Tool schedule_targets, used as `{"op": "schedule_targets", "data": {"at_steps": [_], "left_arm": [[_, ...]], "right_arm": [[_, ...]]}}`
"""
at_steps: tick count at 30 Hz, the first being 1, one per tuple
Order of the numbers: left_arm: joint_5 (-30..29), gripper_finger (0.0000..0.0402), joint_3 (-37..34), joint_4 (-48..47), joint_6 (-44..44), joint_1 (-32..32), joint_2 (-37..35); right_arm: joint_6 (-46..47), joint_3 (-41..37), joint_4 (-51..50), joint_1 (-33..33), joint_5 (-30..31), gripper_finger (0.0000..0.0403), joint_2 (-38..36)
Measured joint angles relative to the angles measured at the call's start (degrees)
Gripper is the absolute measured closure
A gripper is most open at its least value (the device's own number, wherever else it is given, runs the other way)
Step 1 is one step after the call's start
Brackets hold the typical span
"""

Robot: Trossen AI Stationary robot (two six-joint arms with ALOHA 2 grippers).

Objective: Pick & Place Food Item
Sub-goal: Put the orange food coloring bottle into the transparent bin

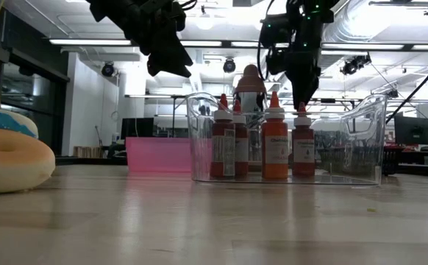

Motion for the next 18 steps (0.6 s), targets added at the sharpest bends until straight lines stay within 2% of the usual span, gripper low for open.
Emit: {"op": "schedule_targets", "data": {"at_steps": [6,18], "left_arm": [[0.0,0.0228,0.0,0.0,0.01,0.02,0.0],[0.0,0.0228,0.0,0.0,0.02,0.02,0.0]], "right_arm": [[3.9,-2.05,0.27,-0.02,0.02,0.0176,0.0],[5.63,-5.5,3.47,0.0,-0.47,0.0176,0.0]]}}
